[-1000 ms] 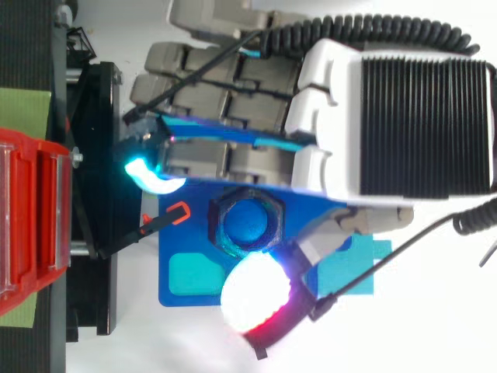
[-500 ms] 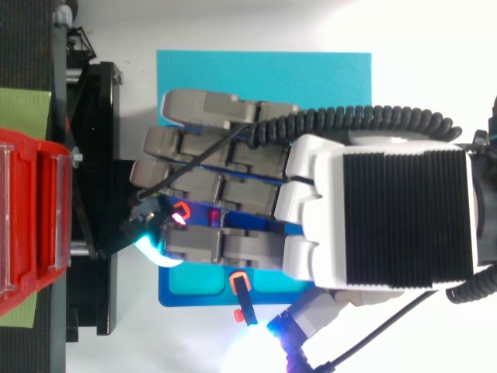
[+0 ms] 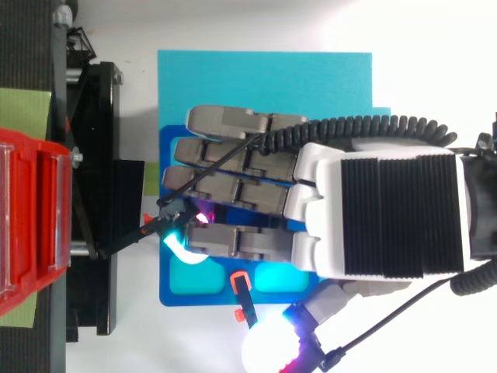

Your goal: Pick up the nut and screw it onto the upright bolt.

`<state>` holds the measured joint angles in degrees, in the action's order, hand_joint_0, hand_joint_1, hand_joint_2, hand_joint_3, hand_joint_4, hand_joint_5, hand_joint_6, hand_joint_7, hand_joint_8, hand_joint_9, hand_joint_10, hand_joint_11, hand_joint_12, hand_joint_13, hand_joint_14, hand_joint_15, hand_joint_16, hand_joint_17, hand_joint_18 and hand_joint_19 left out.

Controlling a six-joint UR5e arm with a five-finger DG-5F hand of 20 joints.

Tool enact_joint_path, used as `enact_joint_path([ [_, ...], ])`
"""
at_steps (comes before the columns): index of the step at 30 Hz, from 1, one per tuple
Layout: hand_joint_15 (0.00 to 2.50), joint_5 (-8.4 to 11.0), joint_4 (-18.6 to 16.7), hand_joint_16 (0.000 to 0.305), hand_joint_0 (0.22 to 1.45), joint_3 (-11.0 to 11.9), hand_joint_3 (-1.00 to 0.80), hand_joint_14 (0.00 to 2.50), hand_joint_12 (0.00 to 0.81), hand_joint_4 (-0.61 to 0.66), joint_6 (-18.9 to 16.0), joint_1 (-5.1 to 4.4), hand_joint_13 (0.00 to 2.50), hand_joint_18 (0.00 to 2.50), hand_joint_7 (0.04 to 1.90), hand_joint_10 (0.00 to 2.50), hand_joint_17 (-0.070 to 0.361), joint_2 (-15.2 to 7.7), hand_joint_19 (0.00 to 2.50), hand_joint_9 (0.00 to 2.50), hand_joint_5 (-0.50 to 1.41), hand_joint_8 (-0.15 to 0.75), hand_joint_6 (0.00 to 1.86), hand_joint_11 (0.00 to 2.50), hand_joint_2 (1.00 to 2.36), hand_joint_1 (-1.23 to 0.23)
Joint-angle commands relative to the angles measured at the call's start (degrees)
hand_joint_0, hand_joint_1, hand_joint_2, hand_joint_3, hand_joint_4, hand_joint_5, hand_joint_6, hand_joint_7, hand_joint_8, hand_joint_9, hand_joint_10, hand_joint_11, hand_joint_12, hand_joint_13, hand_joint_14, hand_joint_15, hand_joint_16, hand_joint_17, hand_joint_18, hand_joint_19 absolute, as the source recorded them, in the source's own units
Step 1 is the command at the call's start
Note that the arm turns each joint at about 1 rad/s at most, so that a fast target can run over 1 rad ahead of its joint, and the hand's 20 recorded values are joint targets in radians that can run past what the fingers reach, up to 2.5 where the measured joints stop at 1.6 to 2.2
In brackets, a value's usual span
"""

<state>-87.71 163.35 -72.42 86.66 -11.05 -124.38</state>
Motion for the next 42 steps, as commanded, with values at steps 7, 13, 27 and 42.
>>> enact_joint_path([
  [7, 0.0, -0.62, -0.05, 0.024, 0.49, 0.0, -0.5, 0.0, 0.254, 0.27, 0.0, 1.47, 0.49, 0.17, 1.09, 0.0, 0.054, -0.08, 0.0, 0.54, -0.07, 0.236, 0.5, 0.0, 1.0, -0.08],
  [13, 0.0, -1.24, -0.05, 0.021, 0.5, 0.0, -0.5, 0.0, 0.239, 0.28, 0.0, 2.26, 0.55, 0.22, 1.09, 0.0, 0.047, 0.01, 0.0, 0.58, -0.07, 0.245, 0.5, 0.0, 1.0, -0.09],
  [27, 0.0, -2.64, 0.21, 0.014, 0.52, 0.0, -0.5, 0.0, 0.194, 0.22, 0.0, 3.58, 0.7, 0.38, 1.18, 0.0, 0.032, 0.01, 0.0, 0.8, -0.01, 0.251, 0.5, 0.0, 1.0, -0.16],
  [42, 0.0, -5.54, 0.12, 0.012, 0.53, 0.0, -0.5, 0.0, 0.168, 0.19, 0.18, 5.86, 0.82, 0.5, 1.32, 0.0, 0.026, 0.01, 0.0, 0.97, 0.05, 0.234, 0.52, 0.0, 1.0, -0.11],
])
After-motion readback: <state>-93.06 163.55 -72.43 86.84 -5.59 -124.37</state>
